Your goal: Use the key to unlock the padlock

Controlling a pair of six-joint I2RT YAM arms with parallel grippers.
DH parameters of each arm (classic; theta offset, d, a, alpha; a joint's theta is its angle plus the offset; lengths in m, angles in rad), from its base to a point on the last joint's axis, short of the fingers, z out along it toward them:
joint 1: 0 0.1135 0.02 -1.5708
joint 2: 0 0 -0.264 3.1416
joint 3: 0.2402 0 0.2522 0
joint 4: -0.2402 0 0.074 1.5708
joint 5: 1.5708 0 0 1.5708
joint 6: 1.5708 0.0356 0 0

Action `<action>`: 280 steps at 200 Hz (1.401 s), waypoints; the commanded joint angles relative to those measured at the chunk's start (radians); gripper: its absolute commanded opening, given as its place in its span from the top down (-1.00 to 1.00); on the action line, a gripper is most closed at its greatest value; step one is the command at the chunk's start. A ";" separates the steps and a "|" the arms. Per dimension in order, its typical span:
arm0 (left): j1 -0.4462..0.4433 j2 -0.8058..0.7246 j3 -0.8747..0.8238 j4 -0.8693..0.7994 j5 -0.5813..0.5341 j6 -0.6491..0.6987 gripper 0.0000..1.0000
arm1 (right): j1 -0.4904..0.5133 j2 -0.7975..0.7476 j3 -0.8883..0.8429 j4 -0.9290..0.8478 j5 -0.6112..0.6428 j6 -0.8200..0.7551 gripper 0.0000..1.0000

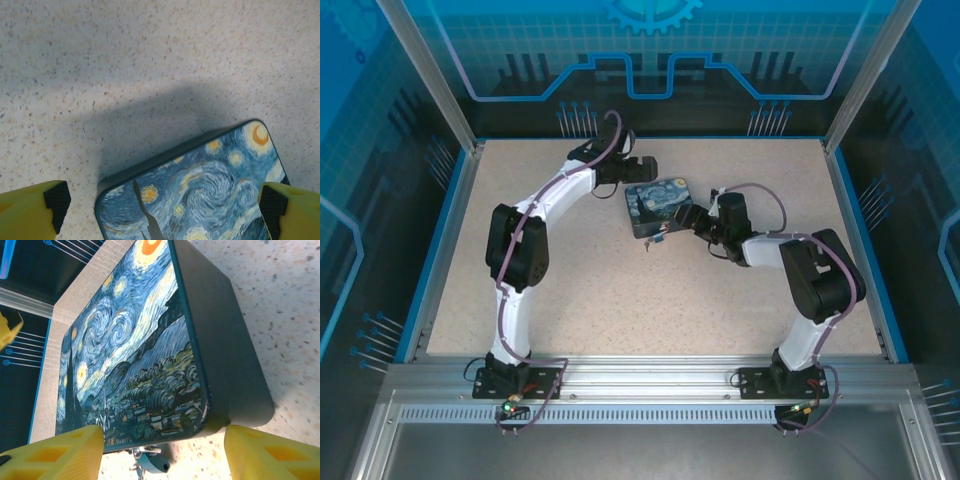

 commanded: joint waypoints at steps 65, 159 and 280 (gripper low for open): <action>0.008 -0.105 -0.174 0.014 0.002 0.025 -0.97 | -0.009 -0.008 0.063 -0.017 -0.072 -0.022 -0.29; -0.004 -0.133 -0.245 0.027 -0.038 0.044 -0.97 | 0.087 0.031 0.088 -0.185 -0.037 -0.209 -0.25; -0.021 -0.090 -0.264 -0.001 -0.116 0.071 -0.98 | 0.145 0.125 0.167 -0.240 0.039 -0.265 -0.27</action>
